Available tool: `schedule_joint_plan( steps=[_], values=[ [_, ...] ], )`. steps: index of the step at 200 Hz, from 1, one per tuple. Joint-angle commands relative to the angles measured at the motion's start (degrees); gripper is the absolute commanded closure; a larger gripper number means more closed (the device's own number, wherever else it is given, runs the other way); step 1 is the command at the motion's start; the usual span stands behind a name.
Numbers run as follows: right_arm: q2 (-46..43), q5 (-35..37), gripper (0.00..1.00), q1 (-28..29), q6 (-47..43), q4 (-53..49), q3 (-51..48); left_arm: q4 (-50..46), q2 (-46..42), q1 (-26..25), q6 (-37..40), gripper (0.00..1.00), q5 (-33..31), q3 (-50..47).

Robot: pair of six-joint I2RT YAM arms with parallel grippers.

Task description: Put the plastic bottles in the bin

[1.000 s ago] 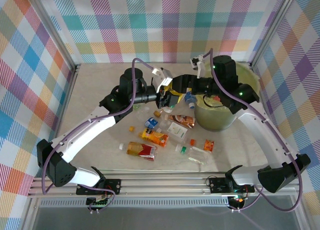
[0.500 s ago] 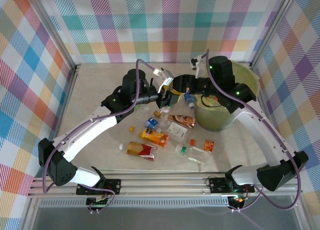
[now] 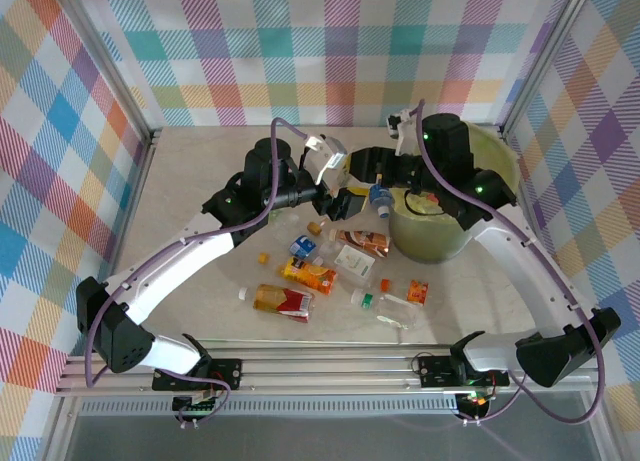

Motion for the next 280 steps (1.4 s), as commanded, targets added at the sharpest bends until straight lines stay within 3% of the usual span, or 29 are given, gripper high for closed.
schedule_joint_plan(
  steps=[1,95,172,280],
  values=[
    [-1.6,3.9,0.76,-0.2,-1.7,-1.0,1.6,1.4,-1.7,-0.6,-0.5,0.0,-1.7,2.5],
    [0.4,19.7,0.76,-1.6,-12.2,-6.7,14.8,-1.5,-14.9,-0.5,-2.3,0.0,-12.2,-5.2],
    [4.7,34.7,0.76,-5.2,-20.7,-12.0,25.4,-5.5,-20.4,-0.6,-6.7,0.0,-22.9,-9.1],
    [6.3,41.6,0.76,-11.8,-21.9,-12.4,15.7,-8.7,-23.2,-0.5,-11.5,0.0,-35.3,-12.8]
  ],
)
